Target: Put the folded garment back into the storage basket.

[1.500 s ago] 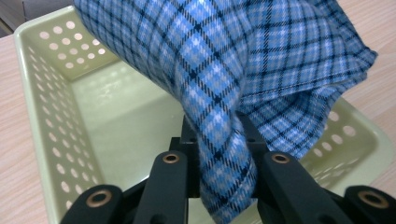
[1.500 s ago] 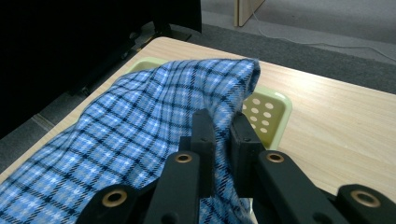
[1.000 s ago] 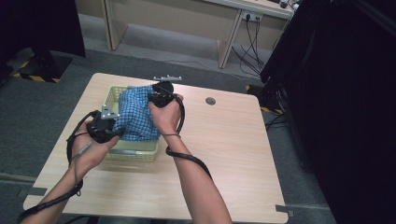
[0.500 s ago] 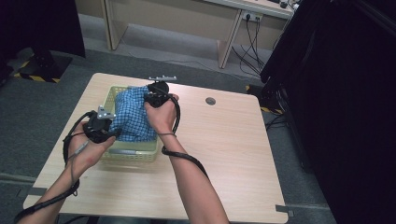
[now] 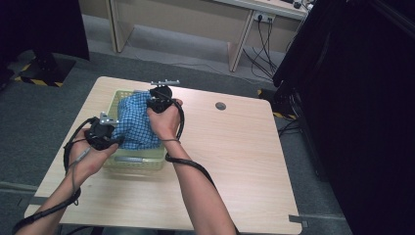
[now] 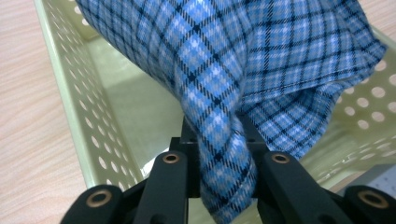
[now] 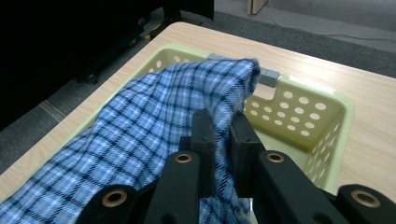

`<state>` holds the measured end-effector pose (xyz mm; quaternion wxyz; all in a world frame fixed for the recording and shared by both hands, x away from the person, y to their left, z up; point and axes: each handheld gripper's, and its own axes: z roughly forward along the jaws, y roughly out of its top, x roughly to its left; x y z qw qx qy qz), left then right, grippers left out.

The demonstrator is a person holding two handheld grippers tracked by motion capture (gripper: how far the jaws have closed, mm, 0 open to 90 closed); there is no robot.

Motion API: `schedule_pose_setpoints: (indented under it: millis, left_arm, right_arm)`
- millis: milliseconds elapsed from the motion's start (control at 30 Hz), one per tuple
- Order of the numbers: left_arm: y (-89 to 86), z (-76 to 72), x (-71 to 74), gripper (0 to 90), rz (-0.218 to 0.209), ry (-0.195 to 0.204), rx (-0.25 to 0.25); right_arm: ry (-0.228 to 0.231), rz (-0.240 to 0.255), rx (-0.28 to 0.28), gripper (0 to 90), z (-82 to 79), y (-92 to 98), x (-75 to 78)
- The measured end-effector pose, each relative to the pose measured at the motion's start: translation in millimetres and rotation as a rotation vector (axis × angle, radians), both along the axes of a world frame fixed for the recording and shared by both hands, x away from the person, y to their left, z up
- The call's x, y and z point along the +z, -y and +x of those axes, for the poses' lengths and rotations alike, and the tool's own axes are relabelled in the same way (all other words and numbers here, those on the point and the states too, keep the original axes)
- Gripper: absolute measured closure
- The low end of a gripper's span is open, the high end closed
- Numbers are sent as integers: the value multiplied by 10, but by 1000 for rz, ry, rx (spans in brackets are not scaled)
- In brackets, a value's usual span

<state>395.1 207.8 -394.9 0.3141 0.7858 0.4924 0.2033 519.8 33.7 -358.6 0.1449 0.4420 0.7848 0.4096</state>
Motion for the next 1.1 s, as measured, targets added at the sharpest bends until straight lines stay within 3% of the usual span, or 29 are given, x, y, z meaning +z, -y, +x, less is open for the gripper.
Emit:
schedule_pose_setpoints:
  millis: [1100]
  left_arm:
    - [-18,172,-140,776,46,-127,-13]
  right_arm:
    - [-67,-37,-1,834,101,-119,-236]
